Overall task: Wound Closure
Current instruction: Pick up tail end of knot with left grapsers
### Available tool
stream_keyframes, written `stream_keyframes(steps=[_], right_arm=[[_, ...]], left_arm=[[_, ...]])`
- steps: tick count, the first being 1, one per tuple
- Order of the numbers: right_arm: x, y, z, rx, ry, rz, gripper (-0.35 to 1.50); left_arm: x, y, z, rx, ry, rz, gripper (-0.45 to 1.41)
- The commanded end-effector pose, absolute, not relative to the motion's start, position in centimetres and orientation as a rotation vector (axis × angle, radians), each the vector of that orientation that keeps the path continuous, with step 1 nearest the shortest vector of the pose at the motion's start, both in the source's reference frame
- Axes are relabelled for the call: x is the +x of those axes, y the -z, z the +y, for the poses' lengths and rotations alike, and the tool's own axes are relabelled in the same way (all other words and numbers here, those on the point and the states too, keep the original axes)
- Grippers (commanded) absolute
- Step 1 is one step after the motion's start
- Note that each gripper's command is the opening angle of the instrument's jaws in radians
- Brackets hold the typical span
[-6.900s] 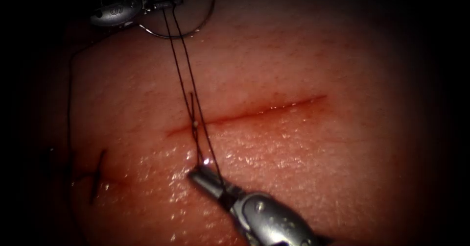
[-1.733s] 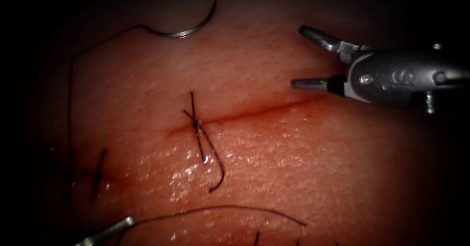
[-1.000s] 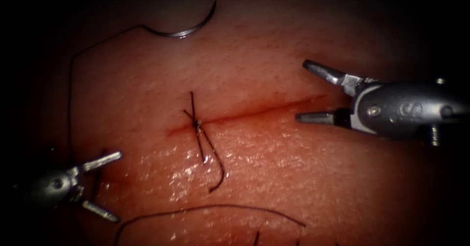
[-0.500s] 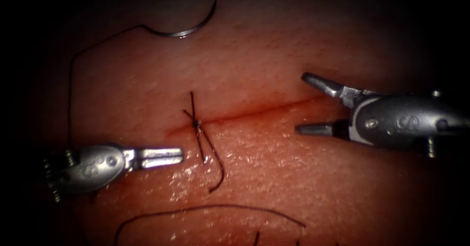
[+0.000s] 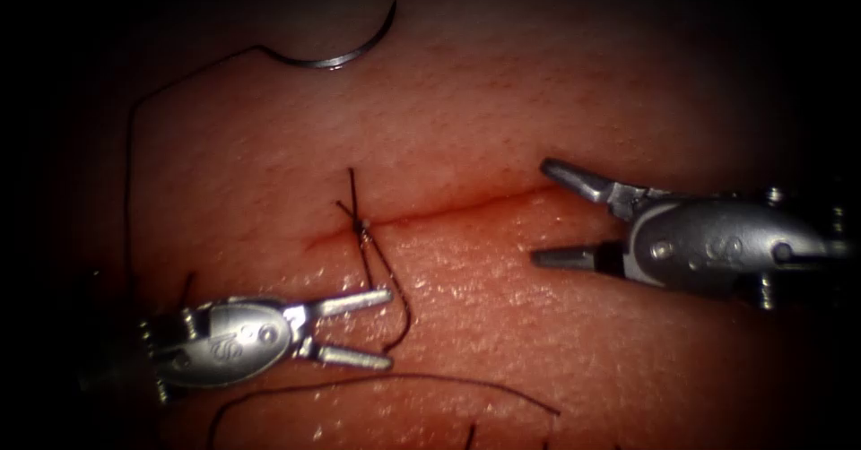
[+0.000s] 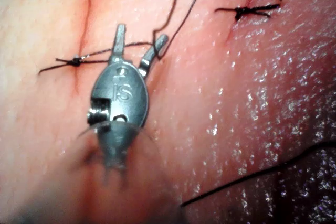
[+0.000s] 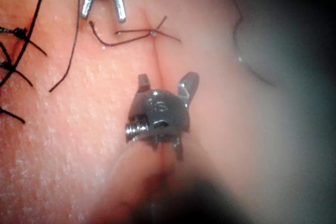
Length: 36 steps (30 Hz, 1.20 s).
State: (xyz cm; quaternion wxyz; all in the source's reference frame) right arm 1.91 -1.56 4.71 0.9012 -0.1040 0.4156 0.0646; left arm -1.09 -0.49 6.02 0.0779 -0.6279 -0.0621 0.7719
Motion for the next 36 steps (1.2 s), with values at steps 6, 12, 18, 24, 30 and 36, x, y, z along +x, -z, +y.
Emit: stream_keyframes(steps=[6, 12, 18, 24, 30, 36], right_arm=[[1.98, -4.76, -1.55, -0.219, -0.130, 0.864, 1.43], [1.99, -4.77, -1.57, -0.221, -0.128, 0.865, 1.43], [2.00, -4.77, -1.57, -0.220, -0.127, 0.867, 1.43], [2.01, -4.78, -1.59, -0.222, -0.126, 0.868, 1.43], [2.02, -4.78, -1.61, -0.224, -0.124, 0.869, 1.43], [2.04, -4.78, -1.63, -0.218, -0.125, 0.877, 1.41]], left_arm=[[-1.19, -6.14, -0.47, -1.872, -2.322, -0.178, 0.25], [-1.19, -6.24, -0.52, -1.839, -2.363, -0.179, 0.22], [-1.20, -6.27, -0.53, -1.833, -2.376, -0.187, 0.02], [-1.20, -6.29, -0.52, -1.821, -2.382, -0.182, -0.06], [-1.19, -6.30, -0.53, -1.810, -2.390, -0.178, -0.13], [-1.16, -6.29, -0.54, -1.799, -2.414, -0.207, -0.45]])
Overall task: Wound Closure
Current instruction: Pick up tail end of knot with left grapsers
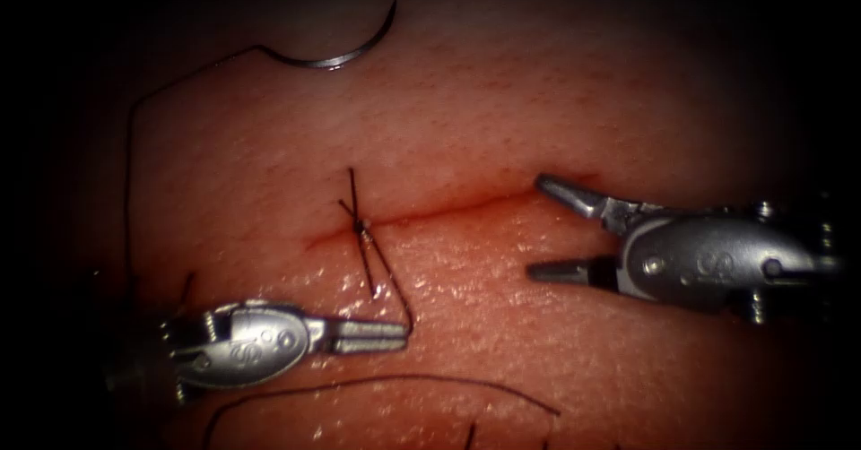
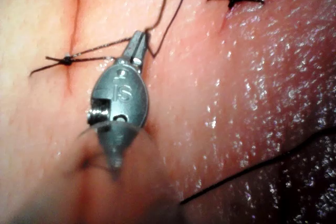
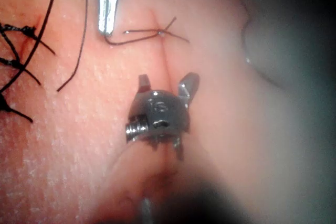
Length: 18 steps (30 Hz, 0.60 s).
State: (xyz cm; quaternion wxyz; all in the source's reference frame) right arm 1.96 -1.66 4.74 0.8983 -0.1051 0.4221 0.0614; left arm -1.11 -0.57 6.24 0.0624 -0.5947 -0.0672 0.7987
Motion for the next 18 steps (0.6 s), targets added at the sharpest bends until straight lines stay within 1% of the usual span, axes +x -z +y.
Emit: stream_keyframes(steps=[1, 3, 7, 13, 18], right_arm=[[2.05, -4.79, -1.64, -0.212, -0.122, 0.878, 1.40], [2.07, -4.80, -1.67, -0.203, -0.113, 0.880, 1.40], [2.12, -4.84, -1.71, -0.187, -0.097, 0.894, 1.40], [2.51, -5.05, -1.87, -0.146, -0.048, 0.980, 1.40], [2.69, -5.19, -1.90, -0.134, -0.043, 1.005, 1.40]], left_arm=[[-1.15, -6.29, -0.54, -1.788, -2.429, -0.220, -0.45], [-1.13, -6.29, -0.54, -1.791, -2.448, -0.264, -0.45], [-1.09, -6.26, -0.52, -1.796, -2.445, -0.272, -0.45], [-0.87, -5.98, -0.33, -1.788, -2.409, -0.260, -0.45], [-0.75, -5.84, -0.25, -1.783, -2.397, -0.237, -0.45]])
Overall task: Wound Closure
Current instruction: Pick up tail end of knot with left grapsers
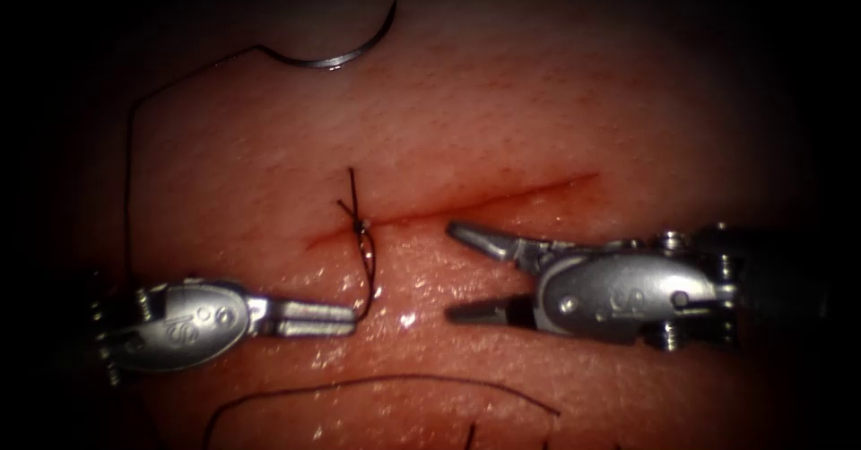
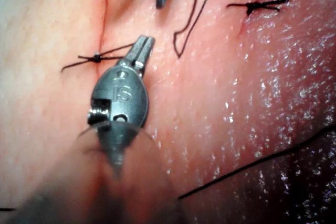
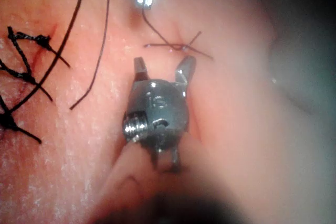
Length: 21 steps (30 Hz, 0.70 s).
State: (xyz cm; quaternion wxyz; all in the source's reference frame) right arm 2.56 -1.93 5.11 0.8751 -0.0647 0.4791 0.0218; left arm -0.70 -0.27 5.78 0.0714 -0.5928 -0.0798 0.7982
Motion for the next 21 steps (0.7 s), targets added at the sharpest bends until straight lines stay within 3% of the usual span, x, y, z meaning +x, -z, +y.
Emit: stream_keyframes(steps=[1, 16, 21], right_arm=[[2.73, -5.23, -1.91, -0.130, -0.042, 1.012, 1.40], [3.35, -5.68, -1.78, -0.158, -0.042, 1.082, 1.35], [3.53, -5.81, -1.76, -0.190, -0.053, 1.080, 1.43]], left_arm=[[-0.72, -5.82, -0.23, -1.786, -2.396, -0.230, -0.45], [-0.63, -5.73, -0.17, -1.774, -2.381, -0.220, -0.45], [-0.63, -5.70, -0.18, -1.772, -2.381, -0.220, -0.45]])
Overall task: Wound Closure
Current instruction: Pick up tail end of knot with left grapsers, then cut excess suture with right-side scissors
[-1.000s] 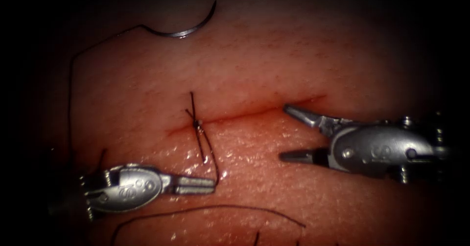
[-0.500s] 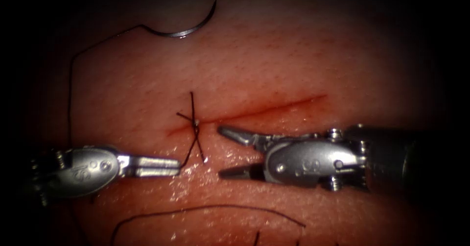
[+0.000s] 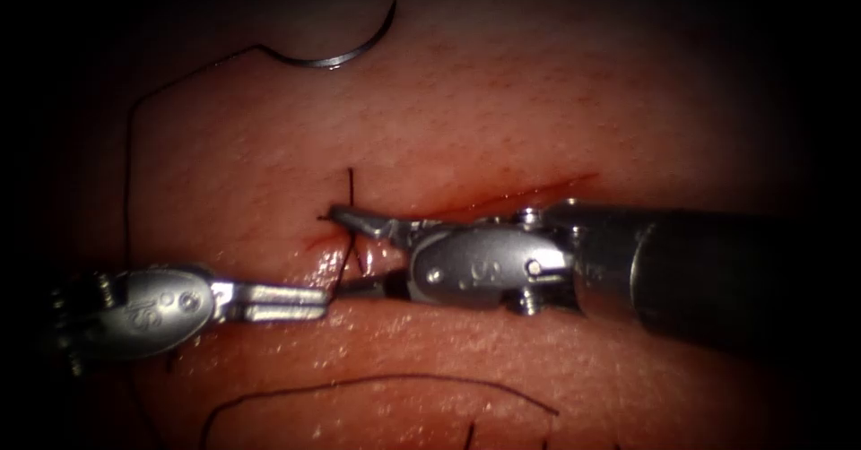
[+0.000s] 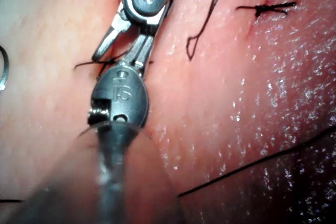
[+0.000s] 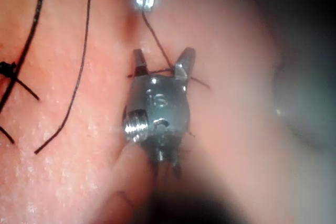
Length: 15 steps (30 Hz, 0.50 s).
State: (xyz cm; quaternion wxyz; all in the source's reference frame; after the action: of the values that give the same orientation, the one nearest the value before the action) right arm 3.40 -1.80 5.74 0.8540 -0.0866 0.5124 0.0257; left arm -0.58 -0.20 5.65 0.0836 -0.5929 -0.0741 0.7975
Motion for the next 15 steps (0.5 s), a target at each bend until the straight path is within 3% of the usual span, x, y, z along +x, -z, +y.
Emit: stream_keyframes(steps=[1, 15], right_arm=[[3.59, -5.87, -1.76, -0.192, -0.054, 1.081, 1.43], [3.73, -5.85, -1.74, -0.179, -0.066, 1.108, 1.38]], left_arm=[[-0.63, -5.69, -0.19, -1.770, -2.382, -0.220, -0.45], [-0.71, -5.65, -0.19, -1.769, -2.376, -0.219, -0.45]])
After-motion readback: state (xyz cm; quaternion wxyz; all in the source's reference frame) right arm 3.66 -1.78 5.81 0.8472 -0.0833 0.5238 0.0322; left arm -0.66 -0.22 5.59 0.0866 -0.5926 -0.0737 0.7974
